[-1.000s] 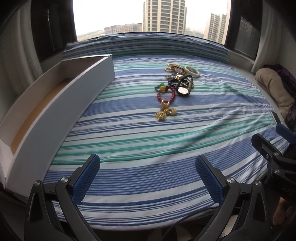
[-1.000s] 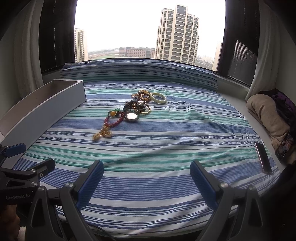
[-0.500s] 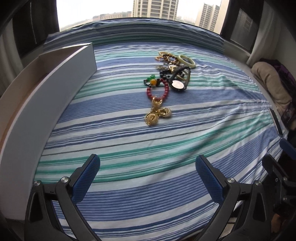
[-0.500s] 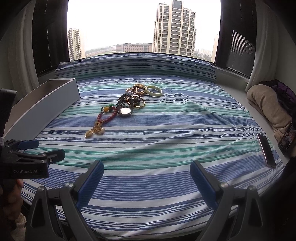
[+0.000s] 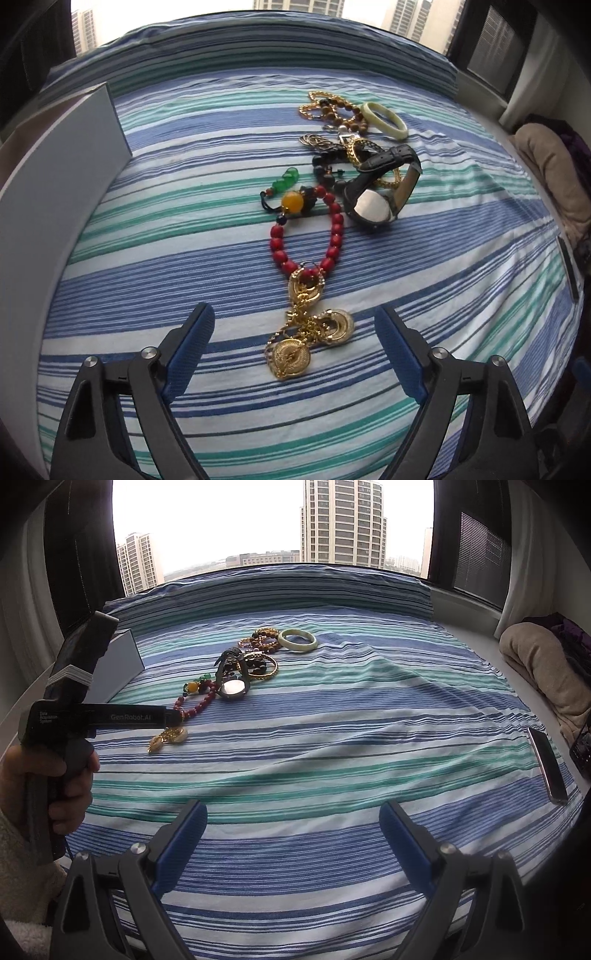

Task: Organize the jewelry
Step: 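Grasp the gold pendant chain with the left gripper while the right gripper grasps the black watch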

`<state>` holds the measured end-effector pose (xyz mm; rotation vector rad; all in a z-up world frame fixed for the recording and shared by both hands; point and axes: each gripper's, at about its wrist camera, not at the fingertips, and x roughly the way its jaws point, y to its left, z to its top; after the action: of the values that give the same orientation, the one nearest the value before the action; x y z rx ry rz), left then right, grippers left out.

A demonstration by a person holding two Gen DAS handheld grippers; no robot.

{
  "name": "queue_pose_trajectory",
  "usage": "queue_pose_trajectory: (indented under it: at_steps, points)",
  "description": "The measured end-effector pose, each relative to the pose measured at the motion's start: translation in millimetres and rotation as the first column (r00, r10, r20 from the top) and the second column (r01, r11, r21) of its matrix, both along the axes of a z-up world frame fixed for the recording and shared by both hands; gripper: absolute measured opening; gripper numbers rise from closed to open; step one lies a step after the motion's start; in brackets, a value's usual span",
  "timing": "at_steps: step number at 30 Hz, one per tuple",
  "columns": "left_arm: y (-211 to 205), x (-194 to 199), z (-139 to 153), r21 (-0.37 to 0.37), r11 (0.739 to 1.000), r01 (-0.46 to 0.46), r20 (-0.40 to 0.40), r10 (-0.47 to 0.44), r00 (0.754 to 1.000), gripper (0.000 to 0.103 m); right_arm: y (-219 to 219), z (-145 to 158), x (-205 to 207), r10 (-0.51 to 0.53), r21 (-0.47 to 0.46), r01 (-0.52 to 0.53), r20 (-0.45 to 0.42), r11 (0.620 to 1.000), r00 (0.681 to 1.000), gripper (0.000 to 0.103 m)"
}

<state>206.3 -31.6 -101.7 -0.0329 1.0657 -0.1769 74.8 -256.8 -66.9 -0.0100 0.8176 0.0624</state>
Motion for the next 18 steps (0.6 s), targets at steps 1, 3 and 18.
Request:
queue_pose_trajectory:
  at_steps: [1,3,18]
  points:
    - [0,3,-4,0.002,1.000,0.001,-0.010,-0.001,1.000,0.084,-1,-2,3,-0.002,0.004,0.002,-0.006,1.000,1.000,0.096]
    - [-1,5,-11,0.005,1.000,0.005,-0.023,-0.004,1.000,0.079,-3,-6,9,-0.003,0.008,0.003,-0.014,1.000,1.000,0.096]
    - [9,-5,3,-0.104,0.994,0.036,0.029,-0.033,0.999,0.008,-6,-13,39,0.013,0.024,-0.012,-0.044,1.000,0.999,0.096]
